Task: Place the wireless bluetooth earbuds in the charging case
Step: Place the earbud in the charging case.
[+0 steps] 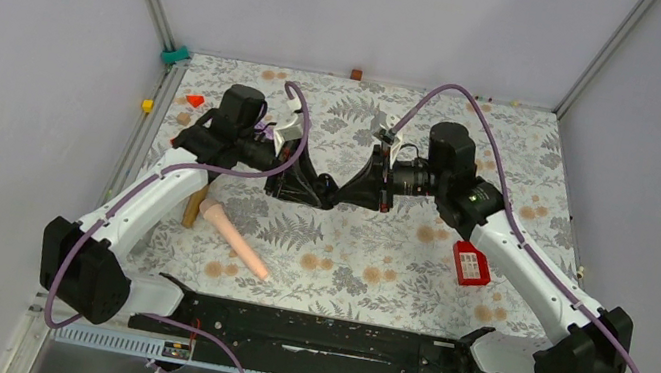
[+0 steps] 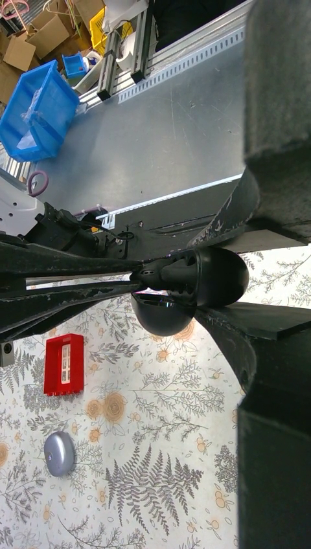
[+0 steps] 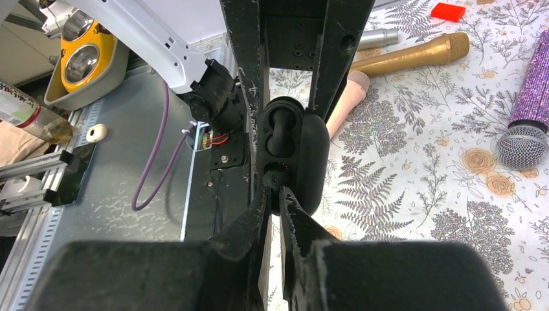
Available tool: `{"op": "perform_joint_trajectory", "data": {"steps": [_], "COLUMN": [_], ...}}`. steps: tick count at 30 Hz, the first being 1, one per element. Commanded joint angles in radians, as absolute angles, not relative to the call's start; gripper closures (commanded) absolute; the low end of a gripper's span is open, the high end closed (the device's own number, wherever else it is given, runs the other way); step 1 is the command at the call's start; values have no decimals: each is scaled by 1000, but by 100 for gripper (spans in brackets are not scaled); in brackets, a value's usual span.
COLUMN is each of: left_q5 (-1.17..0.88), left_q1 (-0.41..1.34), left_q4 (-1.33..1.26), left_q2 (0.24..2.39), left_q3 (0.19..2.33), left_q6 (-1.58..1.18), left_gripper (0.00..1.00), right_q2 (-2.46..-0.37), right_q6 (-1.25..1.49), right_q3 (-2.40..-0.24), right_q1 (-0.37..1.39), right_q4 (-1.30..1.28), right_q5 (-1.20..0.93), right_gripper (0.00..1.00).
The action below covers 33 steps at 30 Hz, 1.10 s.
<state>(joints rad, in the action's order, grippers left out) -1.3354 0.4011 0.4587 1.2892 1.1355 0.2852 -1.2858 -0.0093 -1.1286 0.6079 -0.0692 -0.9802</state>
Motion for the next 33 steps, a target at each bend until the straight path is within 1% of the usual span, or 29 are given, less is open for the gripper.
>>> {"op": "perform_joint_trajectory", "data": {"steps": [1,5,13,23,26,28,30,33], "left_q5": [-1392,-1392,-1392,-1392,-1391,-1392,-1390,-1392], "left_q1": [402,402,402,402,402,402,402,402], "left_q4": [428,429,428,428,428,428,427,427], "left_q2": [1259,1258,1260,1258,1258,1258,1259,1259], "left_q3": [1135,1134,1133,1132,1133,1133,1132,1133], "left_q6": [298,297,299,298,299,300,301,299], "left_gripper": [84,84,84,84,84,84,84,84], "right_q2": [-1289,-1295,-1312,-1322,-1326,-1324,-1317,-1297], "right_q6": [-6,29,123,119,100,84,59,15], "right_q3": [-1115,-1110,-1078,-1084,-1095,-1111,-1132,-1158], "right_q1": [618,620,621,623,628,630,629,630], "right_q4": [-15,-9,115,106,81,53,17,-69], "right_q5": [-955,-953,-957,-959,-965,-971,-980,-984], "right_gripper": [94,94,94,93,90,85,81,78]}}
